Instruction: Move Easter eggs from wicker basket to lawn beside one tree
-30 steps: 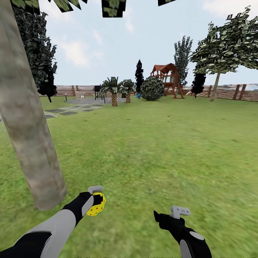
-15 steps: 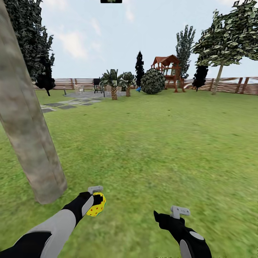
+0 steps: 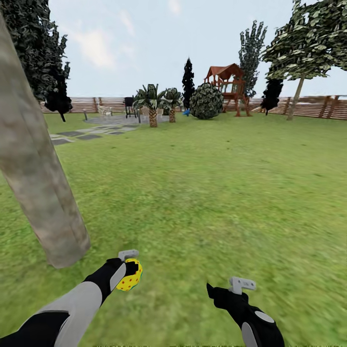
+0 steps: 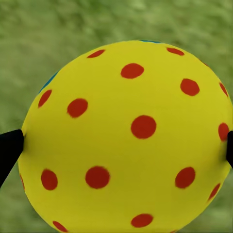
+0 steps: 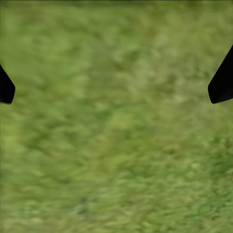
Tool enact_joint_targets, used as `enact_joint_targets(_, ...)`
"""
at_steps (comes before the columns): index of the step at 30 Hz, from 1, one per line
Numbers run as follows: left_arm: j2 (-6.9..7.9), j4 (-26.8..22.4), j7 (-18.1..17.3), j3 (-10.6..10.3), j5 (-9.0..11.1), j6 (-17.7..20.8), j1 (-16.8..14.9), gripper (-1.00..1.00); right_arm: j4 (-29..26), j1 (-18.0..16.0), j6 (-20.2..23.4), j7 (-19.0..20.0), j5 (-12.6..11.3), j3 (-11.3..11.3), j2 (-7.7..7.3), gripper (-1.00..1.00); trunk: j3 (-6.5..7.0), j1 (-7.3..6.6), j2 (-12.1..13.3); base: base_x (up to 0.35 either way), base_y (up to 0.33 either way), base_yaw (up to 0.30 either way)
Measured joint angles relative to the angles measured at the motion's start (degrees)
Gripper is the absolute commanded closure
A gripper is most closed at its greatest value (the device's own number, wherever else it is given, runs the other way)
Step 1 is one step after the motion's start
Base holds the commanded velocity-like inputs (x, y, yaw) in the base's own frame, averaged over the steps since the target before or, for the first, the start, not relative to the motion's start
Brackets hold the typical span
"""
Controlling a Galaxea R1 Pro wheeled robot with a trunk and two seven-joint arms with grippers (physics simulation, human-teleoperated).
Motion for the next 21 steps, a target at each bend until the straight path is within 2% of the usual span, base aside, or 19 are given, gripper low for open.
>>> enact_joint_targets(21, 0.00, -0.01, 0.02, -0.02, 0.00, -0.26, 0.00, 1.00, 0.01, 0.00, -0.03, 0.05, -0.01, 0.00, 0.00, -1.00, -4.66, 0.54, -0.28, 0.000, 0.000, 0.000)
